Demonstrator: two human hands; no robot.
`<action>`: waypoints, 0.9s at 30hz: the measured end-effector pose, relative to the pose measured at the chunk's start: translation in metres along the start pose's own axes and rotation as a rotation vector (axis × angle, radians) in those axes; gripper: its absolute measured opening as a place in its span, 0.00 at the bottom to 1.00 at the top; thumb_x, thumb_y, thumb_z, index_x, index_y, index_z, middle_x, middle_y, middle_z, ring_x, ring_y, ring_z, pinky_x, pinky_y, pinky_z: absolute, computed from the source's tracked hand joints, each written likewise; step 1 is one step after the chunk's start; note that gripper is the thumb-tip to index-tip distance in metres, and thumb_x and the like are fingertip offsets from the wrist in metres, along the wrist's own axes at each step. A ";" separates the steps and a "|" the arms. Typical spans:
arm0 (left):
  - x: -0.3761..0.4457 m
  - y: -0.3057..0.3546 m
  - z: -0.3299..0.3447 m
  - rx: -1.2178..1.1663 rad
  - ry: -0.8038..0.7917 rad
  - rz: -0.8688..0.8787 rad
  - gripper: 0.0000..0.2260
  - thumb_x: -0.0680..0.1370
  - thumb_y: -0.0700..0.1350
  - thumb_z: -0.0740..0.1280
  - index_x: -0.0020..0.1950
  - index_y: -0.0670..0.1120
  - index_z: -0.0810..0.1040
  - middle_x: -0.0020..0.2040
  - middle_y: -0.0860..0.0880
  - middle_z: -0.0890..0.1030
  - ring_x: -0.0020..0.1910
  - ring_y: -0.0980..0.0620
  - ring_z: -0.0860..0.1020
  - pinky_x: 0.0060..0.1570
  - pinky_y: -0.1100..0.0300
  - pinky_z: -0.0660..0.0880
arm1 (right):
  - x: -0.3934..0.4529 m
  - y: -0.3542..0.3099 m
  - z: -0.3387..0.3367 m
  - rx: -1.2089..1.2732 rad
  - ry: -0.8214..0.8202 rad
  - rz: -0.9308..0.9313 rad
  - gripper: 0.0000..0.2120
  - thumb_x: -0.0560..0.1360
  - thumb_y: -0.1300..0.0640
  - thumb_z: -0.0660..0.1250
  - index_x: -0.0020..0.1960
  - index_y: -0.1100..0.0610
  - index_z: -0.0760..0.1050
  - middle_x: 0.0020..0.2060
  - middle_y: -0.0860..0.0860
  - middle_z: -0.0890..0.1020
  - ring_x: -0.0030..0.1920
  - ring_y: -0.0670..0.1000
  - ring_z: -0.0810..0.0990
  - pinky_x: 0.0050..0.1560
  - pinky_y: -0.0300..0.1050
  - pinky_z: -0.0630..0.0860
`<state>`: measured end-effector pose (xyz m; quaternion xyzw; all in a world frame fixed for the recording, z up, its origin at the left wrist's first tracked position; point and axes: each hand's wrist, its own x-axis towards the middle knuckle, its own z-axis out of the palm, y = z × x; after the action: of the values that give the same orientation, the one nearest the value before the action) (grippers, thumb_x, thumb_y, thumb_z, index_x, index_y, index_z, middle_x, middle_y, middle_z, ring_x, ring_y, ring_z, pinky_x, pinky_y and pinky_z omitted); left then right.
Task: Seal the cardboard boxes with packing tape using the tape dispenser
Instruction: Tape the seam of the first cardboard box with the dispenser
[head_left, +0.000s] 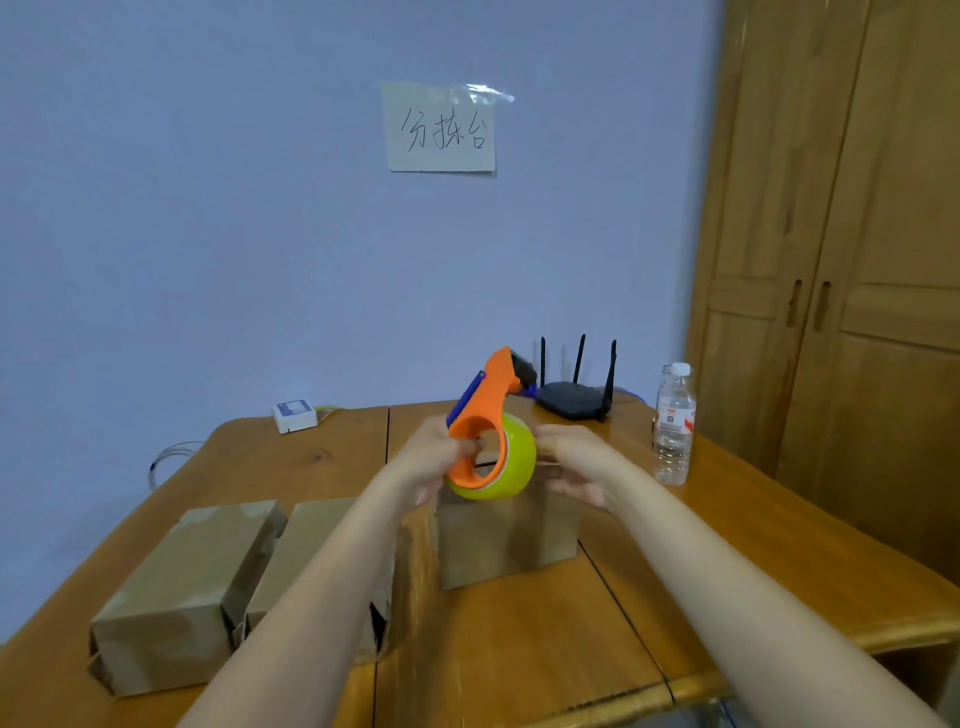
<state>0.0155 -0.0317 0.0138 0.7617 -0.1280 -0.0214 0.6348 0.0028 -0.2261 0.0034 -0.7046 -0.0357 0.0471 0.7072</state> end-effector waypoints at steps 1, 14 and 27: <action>0.001 0.005 -0.007 0.041 0.044 0.014 0.07 0.76 0.31 0.67 0.44 0.43 0.79 0.38 0.44 0.79 0.40 0.48 0.77 0.42 0.57 0.74 | 0.001 -0.001 -0.007 0.044 0.067 0.018 0.13 0.80 0.63 0.65 0.64 0.61 0.77 0.48 0.56 0.86 0.48 0.55 0.83 0.51 0.51 0.83; 0.019 0.003 -0.042 -0.028 0.241 -0.242 0.10 0.78 0.30 0.60 0.58 0.39 0.73 0.52 0.37 0.75 0.43 0.39 0.77 0.43 0.44 0.76 | 0.031 0.056 -0.045 -0.309 0.319 0.187 0.29 0.82 0.43 0.59 0.76 0.60 0.65 0.72 0.57 0.72 0.69 0.59 0.72 0.69 0.59 0.72; 0.014 -0.008 -0.039 0.015 0.161 -0.492 0.14 0.81 0.30 0.60 0.66 0.36 0.68 0.60 0.32 0.75 0.50 0.35 0.81 0.46 0.28 0.77 | -0.004 0.054 -0.029 -0.365 0.379 0.202 0.23 0.83 0.53 0.60 0.74 0.63 0.64 0.63 0.58 0.78 0.55 0.56 0.78 0.36 0.43 0.72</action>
<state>0.0383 0.0035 0.0151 0.7737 0.1117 -0.1136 0.6132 0.0010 -0.2551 -0.0510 -0.8164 0.1599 -0.0226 0.5545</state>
